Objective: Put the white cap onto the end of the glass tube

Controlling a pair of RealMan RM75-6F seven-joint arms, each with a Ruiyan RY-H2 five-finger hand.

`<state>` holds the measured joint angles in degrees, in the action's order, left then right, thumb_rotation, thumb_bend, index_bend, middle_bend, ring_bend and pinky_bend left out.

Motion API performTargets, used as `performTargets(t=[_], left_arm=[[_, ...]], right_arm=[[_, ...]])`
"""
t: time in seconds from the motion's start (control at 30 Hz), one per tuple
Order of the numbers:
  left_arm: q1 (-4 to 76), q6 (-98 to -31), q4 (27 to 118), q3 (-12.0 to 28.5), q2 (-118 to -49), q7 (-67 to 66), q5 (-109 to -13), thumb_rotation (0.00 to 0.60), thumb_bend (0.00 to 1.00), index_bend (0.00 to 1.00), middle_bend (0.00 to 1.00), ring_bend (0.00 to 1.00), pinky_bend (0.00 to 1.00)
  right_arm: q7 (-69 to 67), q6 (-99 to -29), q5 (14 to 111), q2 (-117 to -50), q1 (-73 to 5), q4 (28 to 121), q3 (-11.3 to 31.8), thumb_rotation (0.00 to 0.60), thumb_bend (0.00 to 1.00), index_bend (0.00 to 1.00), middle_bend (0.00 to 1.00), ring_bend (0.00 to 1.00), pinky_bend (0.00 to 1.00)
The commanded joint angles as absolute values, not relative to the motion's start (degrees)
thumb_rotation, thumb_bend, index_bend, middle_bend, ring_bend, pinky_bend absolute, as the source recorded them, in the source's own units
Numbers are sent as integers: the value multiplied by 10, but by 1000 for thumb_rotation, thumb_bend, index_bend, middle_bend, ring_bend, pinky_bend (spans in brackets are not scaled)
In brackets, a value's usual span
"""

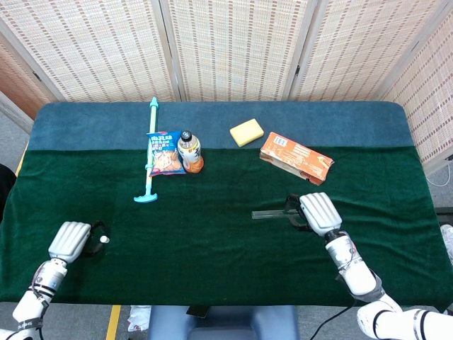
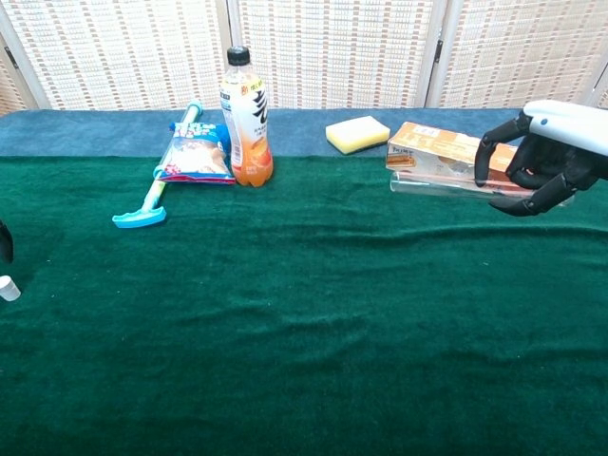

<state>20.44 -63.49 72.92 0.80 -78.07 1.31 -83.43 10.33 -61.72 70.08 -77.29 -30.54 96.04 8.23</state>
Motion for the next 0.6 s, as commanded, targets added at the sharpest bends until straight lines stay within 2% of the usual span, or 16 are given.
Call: performTargets(t=[0.03, 0.6], left_arm=[[205, -633, 724, 7, -786, 15, -833, 600, 353, 458, 906, 841, 784], [210, -625, 700, 3, -804, 19, -827, 600, 360, 496, 915, 847, 791]], right_arm=[[102, -617, 700, -774, -305, 959, 82, 600, 588, 808, 946, 1000, 1000], [95, -613, 696, -778, -303, 950, 82, 600, 588, 814, 946, 1000, 1000]])
